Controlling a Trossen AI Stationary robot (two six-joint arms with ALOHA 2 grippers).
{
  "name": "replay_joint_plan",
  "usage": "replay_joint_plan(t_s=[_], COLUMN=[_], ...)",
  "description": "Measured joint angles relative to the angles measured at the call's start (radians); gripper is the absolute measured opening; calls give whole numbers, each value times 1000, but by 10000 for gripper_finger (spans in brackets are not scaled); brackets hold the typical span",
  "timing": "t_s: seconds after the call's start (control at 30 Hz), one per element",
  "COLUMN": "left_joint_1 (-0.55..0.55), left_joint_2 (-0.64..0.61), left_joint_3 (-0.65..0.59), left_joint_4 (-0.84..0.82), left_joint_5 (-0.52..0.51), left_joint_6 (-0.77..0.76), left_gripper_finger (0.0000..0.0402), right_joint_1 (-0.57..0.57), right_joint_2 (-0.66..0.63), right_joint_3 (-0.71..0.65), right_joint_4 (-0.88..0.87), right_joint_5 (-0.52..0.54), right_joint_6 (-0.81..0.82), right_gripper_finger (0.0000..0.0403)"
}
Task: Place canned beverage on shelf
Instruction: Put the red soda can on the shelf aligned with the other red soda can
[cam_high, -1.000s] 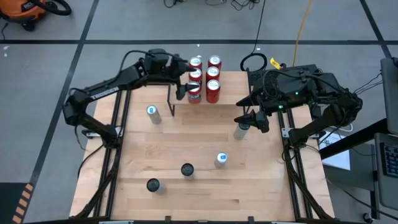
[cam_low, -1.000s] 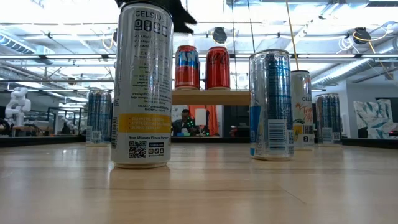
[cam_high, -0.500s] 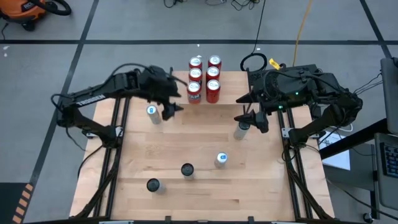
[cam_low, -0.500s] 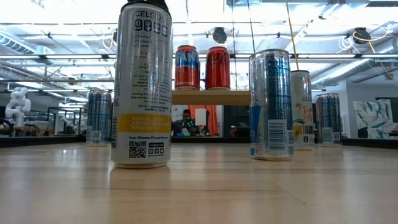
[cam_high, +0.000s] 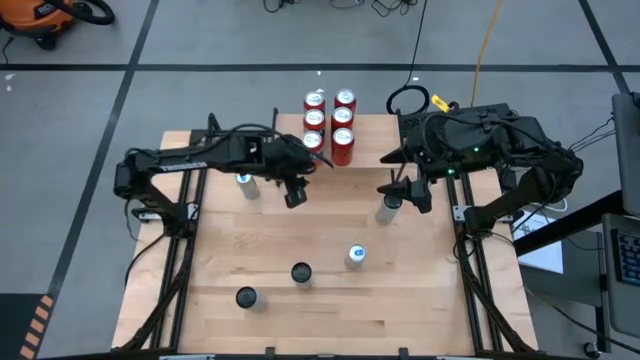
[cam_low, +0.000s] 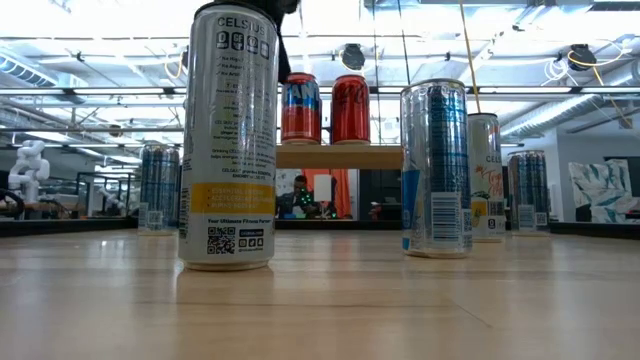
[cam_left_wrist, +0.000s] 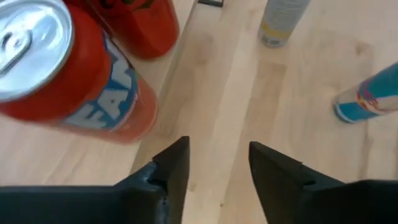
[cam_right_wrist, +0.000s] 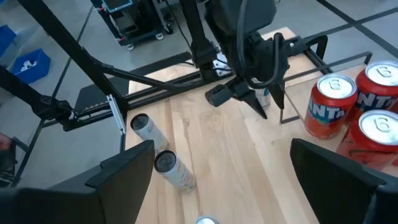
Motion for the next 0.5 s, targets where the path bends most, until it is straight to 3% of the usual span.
replay_joint_plan(t_s=[0.17,0.33,0.5], left_joint_1=[1,-8,19], left_joint_2=[29,-30,-121], left_joint_3=[0,-3,-173], left_joint_4=[44,-22,176], left_joint_5=[-17,-32,2], left_joint_6=[32,-28,35], left_gripper_finger=[117,83,58], right_joint_1=[0,0,0], right_joint_2=[0,-2,-3], right_joint_3=[0,0,0], right_joint_4=[-34,-77,-76], right_joint_5=[-1,-1,-1], right_joint_6=[17,50,53], right_gripper_finger=[352,352,352])
